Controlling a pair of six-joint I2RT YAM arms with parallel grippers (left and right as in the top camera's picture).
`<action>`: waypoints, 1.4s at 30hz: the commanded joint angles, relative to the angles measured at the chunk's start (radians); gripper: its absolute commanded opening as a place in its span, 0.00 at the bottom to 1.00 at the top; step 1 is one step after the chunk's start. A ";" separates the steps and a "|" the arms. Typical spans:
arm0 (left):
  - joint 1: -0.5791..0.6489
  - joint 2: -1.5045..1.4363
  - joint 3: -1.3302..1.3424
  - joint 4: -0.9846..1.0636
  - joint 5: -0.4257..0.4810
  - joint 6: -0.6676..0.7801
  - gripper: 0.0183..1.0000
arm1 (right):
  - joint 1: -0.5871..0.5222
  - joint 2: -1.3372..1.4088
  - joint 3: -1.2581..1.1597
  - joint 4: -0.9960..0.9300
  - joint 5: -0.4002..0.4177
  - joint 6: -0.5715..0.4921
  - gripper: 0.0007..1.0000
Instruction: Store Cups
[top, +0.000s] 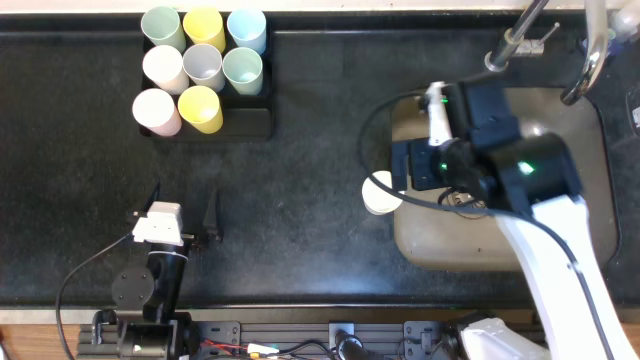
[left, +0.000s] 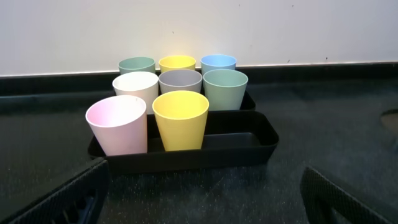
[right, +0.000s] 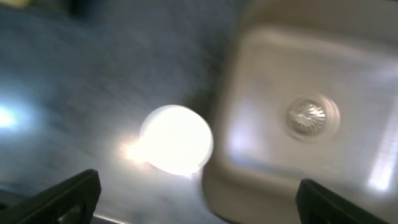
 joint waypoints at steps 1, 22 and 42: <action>0.005 -0.008 -0.004 0.002 -0.005 -0.014 1.00 | 0.052 0.089 -0.013 -0.076 0.187 -0.202 1.00; 0.005 -0.008 -0.004 0.002 -0.005 -0.014 1.00 | -0.026 0.213 -0.268 0.156 0.000 -0.390 1.00; 0.005 -0.008 -0.004 0.002 -0.005 -0.014 1.00 | -0.045 0.337 -0.198 0.188 -0.019 -0.405 0.93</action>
